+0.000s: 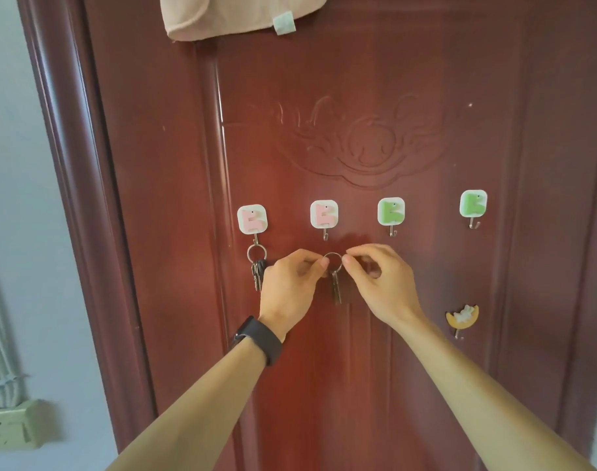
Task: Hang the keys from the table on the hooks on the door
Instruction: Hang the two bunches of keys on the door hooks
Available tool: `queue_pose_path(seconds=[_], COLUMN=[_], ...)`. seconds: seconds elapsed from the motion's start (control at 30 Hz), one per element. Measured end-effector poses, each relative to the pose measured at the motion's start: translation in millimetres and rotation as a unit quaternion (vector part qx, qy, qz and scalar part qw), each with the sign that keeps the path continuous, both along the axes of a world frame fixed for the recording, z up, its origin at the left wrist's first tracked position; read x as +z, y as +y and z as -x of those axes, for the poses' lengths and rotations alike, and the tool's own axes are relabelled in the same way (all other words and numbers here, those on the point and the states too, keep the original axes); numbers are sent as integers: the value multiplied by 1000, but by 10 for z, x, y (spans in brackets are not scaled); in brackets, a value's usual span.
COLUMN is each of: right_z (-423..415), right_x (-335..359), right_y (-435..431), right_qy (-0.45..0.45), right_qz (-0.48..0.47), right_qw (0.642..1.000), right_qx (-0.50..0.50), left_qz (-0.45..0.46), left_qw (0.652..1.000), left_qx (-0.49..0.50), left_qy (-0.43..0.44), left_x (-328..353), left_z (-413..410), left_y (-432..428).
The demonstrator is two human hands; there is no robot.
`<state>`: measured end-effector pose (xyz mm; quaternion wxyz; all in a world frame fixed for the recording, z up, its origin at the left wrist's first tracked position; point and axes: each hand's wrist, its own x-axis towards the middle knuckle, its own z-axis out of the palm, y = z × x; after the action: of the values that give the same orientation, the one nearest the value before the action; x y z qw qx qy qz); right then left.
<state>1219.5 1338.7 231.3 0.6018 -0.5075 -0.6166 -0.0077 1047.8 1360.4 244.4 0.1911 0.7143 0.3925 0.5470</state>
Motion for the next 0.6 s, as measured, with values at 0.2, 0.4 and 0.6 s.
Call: queue_pose_path(seconds=[0.2,0.4,0.6], right_z=[-105,-239,-227], right_x=[-231,-427,-463], right_y=[279,406,471], right_qy=[-223,-332,-341], right_qz=[-76,-13,6], right_qw=[958,924,917], right_qx=[-165,-191,-209], left_qz=[1,18,26], left_qw=[998,996,990], left_qx=[30,86,135], left_qy=[-52,-31,42], left_x=[180,287,253], left_z=[-116,-175,-178], left_y=[118,243,245])
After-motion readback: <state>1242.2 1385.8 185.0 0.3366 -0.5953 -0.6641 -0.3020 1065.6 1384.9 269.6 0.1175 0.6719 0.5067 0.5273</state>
